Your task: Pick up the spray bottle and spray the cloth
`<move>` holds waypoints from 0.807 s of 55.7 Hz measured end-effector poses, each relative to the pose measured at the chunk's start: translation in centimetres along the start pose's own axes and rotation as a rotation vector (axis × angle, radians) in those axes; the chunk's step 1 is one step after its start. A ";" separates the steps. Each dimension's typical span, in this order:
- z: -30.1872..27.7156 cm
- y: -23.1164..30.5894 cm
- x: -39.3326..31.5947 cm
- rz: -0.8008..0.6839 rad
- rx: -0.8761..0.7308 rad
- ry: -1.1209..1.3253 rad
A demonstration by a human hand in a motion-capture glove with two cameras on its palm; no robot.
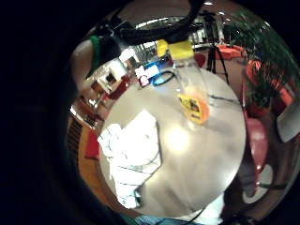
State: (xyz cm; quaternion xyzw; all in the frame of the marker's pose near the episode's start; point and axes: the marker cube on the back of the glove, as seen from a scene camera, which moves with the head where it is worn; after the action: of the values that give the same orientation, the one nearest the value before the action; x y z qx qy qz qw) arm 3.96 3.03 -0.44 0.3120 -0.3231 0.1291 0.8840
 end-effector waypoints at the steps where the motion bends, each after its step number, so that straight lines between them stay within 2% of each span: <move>1: -0.2 0.1 0.3 0.033 0.005 -0.015; 5: -0.7 0.1 1.8 0.047 0.141 -0.061; 9: -1.8 1.0 3.0 0.104 0.139 -0.120; 14: -1.4 -0.4 5.2 0.098 0.349 -0.154; 22: -1.2 -1.5 7.5 0.167 0.377 -0.202; 45: 2.3 -6.3 12.2 0.244 0.299 -0.305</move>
State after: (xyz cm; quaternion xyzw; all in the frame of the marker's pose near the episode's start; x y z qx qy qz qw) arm 14.85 -2.98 5.94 0.4138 -0.4654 0.2326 0.7471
